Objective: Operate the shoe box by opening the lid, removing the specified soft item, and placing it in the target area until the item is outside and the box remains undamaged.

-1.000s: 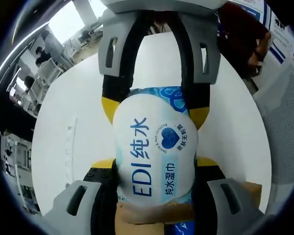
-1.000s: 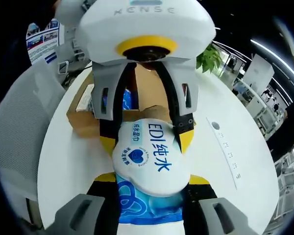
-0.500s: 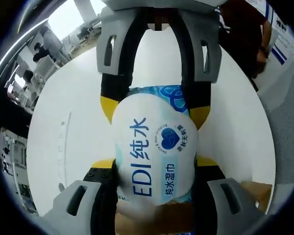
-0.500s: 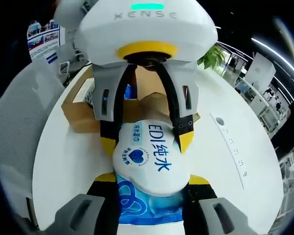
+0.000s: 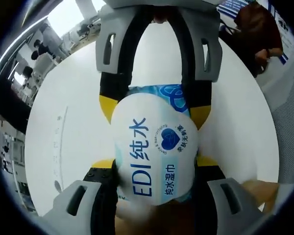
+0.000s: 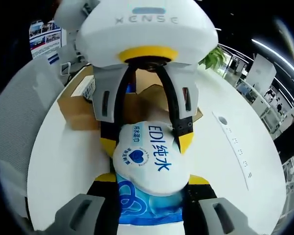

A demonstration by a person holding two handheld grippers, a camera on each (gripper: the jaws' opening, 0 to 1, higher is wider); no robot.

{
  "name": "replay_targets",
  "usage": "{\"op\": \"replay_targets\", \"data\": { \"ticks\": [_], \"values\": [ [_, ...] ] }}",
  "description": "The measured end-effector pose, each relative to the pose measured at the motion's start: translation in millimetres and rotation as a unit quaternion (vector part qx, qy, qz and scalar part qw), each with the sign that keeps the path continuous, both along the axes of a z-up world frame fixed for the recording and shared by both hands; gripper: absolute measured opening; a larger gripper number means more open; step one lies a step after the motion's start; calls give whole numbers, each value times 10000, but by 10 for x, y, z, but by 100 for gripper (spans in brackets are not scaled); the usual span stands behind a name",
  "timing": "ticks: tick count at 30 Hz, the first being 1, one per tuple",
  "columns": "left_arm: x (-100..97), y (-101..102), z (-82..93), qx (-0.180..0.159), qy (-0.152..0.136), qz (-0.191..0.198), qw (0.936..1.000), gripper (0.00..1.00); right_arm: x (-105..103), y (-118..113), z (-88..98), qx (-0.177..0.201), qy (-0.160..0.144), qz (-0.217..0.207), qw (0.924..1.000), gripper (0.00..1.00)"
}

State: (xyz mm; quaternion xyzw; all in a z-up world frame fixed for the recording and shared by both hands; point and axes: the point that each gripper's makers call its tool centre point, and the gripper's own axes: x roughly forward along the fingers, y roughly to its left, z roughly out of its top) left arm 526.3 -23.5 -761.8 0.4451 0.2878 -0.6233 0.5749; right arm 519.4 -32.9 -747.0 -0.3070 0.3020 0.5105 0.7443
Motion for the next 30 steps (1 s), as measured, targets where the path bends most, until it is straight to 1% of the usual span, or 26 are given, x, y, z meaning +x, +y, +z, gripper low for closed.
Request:
{"op": "replay_targets", "data": {
  "ticks": [4, 8, 12, 14, 18, 23, 25, 28, 30],
  "values": [
    [11, 20, -19, 50, -39, -28, 10000, 61, 10, 22, -22, 85, -41, -39, 9999, 45],
    [5, 23, -77, 88, -18, -4, 10000, 61, 8, 26, -79, 107, -49, 21, 9999, 46],
    [14, 16, -91, 21, 22, 31, 10000, 61, 12, 13, -108, 206, -42, 73, 9998, 47],
    [13, 11, -102, 2, 2, 38, 10000, 61, 12, 13, -126, 176, -72, 101, 9998, 48],
    [5, -18, -104, -137, -82, 57, 9999, 62, 5, -26, -183, 167, -96, 73, 9998, 49],
    [21, -36, -101, -173, -143, 65, 9997, 63, 18, -41, -194, 128, -150, 12, 9998, 53],
    [17, -25, -107, -132, -192, 31, 9997, 64, 21, -39, -175, 96, -212, -8, 9997, 54],
    [-8, 13, -125, -13, -186, -66, 9998, 69, 13, -66, -178, -1, -214, -43, 9998, 56],
    [-17, 34, -106, 12, -184, -61, 9998, 70, -17, -84, -173, -57, -226, -40, 9997, 59]
  ]
}}
